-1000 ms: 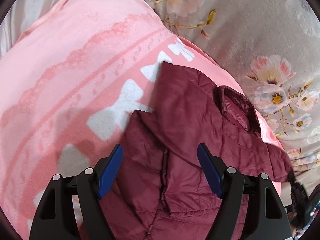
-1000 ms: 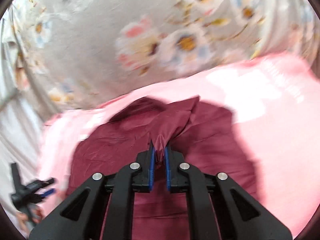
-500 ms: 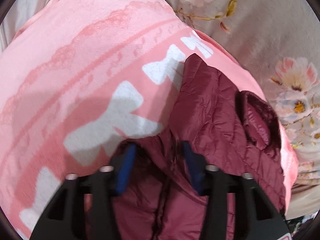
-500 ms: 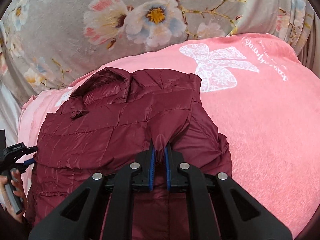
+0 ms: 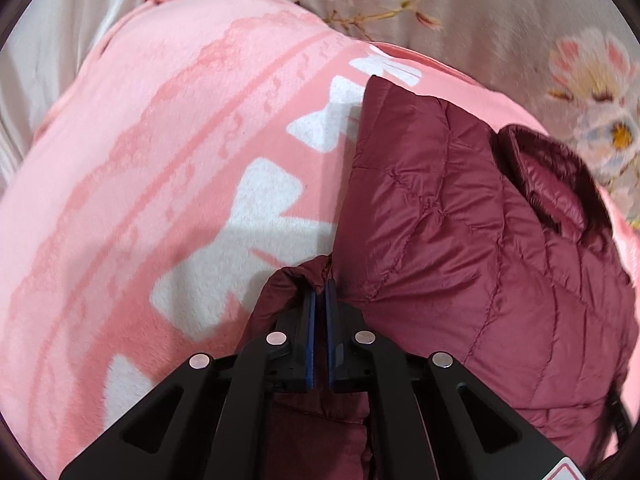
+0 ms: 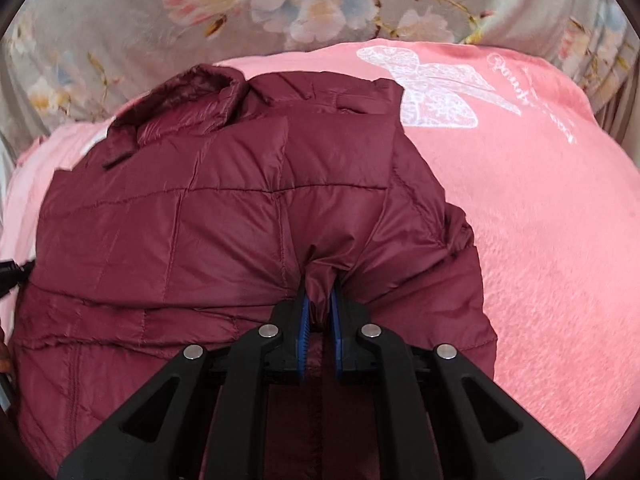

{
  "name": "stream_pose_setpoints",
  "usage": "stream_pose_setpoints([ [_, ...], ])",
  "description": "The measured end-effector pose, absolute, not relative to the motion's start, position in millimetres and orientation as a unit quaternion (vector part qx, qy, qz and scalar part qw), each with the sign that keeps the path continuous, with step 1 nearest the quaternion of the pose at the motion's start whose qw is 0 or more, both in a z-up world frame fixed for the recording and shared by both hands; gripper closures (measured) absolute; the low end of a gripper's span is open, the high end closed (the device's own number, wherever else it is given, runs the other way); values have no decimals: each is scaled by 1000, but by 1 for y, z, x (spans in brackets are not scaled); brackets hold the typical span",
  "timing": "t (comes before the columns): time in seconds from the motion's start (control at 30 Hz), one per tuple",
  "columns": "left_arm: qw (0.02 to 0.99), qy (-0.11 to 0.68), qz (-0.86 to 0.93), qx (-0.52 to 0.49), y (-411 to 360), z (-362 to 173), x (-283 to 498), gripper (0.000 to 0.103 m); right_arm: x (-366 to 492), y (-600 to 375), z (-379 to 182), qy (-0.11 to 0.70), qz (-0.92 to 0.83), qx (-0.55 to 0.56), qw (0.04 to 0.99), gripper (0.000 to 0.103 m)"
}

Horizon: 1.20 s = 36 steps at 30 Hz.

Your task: Fold large clothes

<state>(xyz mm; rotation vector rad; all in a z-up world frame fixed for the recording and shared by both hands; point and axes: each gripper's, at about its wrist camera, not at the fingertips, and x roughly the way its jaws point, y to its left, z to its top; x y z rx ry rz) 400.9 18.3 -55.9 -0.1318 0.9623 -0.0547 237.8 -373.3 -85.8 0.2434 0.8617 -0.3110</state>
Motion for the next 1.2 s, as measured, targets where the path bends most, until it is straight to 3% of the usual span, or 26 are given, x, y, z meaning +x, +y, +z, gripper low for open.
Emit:
stream_pose_setpoints([
  [0.17, 899, 437, -24, -28, 14, -19, 377, 97, 218, -370, -48, 384, -167, 103, 902, 83],
  [0.3, 928, 371, -32, 20, -12, 30, 353, 94, 219, -361, -9, 336, -151, 113, 923, 82],
  [0.37, 931, 361, -54, 28, -34, 43, 352, 79, 230, -353, -1, 328, -135, 116, 928, 82],
  [0.4, 929, 362, -66, 31, -45, 45, 353, 66, 237, -349, 0, 327, -129, 116, 929, 82],
  [0.43, 926, 368, -77, 33, -61, 44, 357, 63, 248, -344, -2, 329, -122, 115, 929, 82],
  [0.6, 907, 410, -83, 50, -109, 6, 382, 63, 299, -332, -46, 393, -105, 120, 906, 82],
  [0.73, 885, 454, -87, 56, -112, -33, 382, 64, 291, -311, -74, 435, -84, 102, 891, 81],
  [0.9, 884, 450, -92, 90, -106, -48, 360, 63, 267, -294, -77, 439, -79, 61, 893, 81],
  [1.07, 883, 453, -89, 82, -105, -52, 365, 63, 266, -315, -59, 409, -123, 82, 900, 81],
  [1.2, 890, 441, -87, 80, -104, -56, 362, 62, 264, -333, -80, 424, -126, 114, 890, 82],
])
